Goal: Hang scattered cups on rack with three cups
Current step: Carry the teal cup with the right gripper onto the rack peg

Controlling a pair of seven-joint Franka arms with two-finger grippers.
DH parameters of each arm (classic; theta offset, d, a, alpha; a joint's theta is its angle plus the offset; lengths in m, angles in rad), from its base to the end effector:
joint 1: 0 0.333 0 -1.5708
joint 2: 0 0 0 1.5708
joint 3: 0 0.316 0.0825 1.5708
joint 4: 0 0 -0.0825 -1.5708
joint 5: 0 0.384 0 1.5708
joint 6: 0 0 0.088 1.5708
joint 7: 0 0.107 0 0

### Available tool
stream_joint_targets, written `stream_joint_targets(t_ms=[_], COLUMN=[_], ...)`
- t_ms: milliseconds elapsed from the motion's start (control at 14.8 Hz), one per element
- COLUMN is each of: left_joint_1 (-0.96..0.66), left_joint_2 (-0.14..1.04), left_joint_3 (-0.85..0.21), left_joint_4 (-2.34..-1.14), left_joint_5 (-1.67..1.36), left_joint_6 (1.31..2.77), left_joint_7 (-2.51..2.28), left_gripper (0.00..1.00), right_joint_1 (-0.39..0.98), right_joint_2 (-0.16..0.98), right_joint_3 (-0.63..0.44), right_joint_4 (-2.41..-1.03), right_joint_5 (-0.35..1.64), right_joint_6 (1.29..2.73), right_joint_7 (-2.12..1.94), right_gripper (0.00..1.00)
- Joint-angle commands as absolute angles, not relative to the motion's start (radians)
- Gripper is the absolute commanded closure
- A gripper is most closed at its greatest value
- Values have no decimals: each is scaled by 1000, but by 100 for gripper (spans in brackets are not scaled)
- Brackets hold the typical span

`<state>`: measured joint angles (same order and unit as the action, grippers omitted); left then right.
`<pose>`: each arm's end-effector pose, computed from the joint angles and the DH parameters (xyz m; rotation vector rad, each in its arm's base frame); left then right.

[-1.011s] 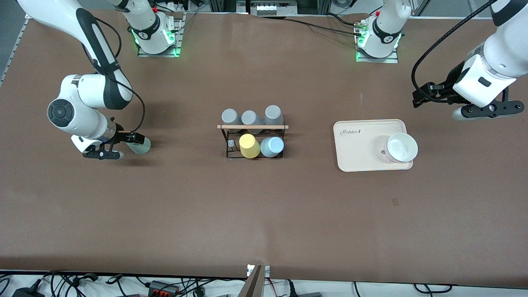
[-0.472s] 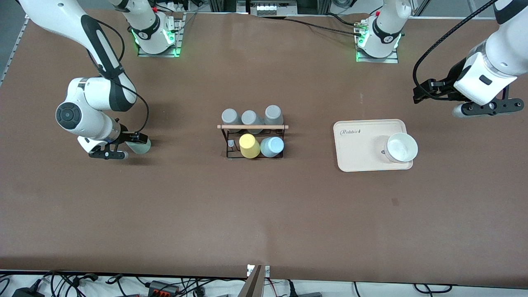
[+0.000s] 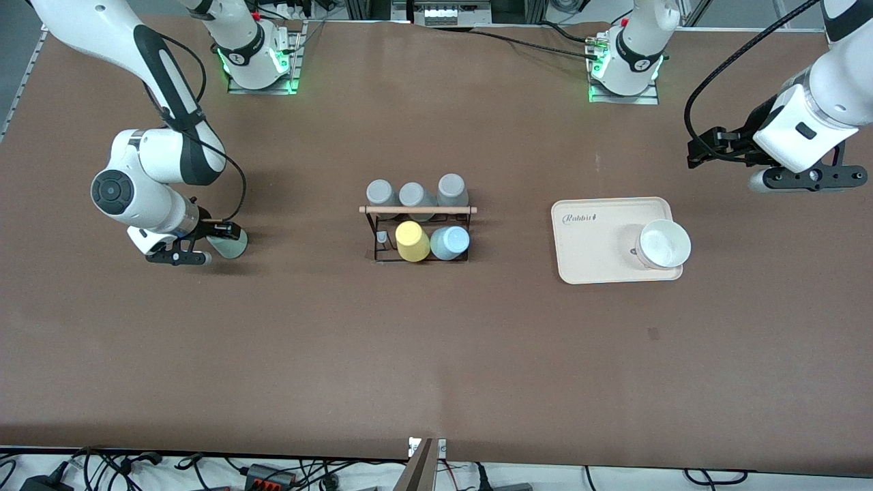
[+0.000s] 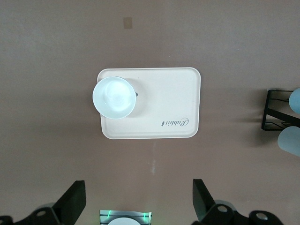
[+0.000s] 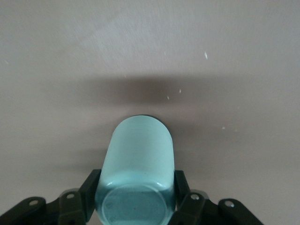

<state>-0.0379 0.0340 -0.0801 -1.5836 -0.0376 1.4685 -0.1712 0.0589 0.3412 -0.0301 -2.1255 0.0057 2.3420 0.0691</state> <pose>0.5475 -0.0685 0.5917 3.1130 0.0809 -0.2391 0.5616 0.0163 0.2379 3.1224 -0.0678 -0.1940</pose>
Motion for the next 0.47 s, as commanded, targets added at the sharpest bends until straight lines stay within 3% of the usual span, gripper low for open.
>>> stream_joint_targets(t_ms=[0,202,404], left_joint_1=[-29,-31,-31], left_joint_2=[28,28,28], left_joint_3=[-89,-92,-91], left_joint_4=[-1566,-1566,-1566], left_joint_5=[-52,-51,-52], left_joint_6=[1447,1445,1445], left_joint_7=[-184,-198,-196], left_gripper=[0,0,0], right_joint_1=[77,156,219], right_joint_2=[324,382,413], right_joint_3=[-18,-11,-11], right_joint_4=[-1937,-1619,-1485], right_joint_5=[0,14,25], right_joint_6=[2109,1811,1758], right_joint_7=[61,80,77], right_gripper=[71,71,72])
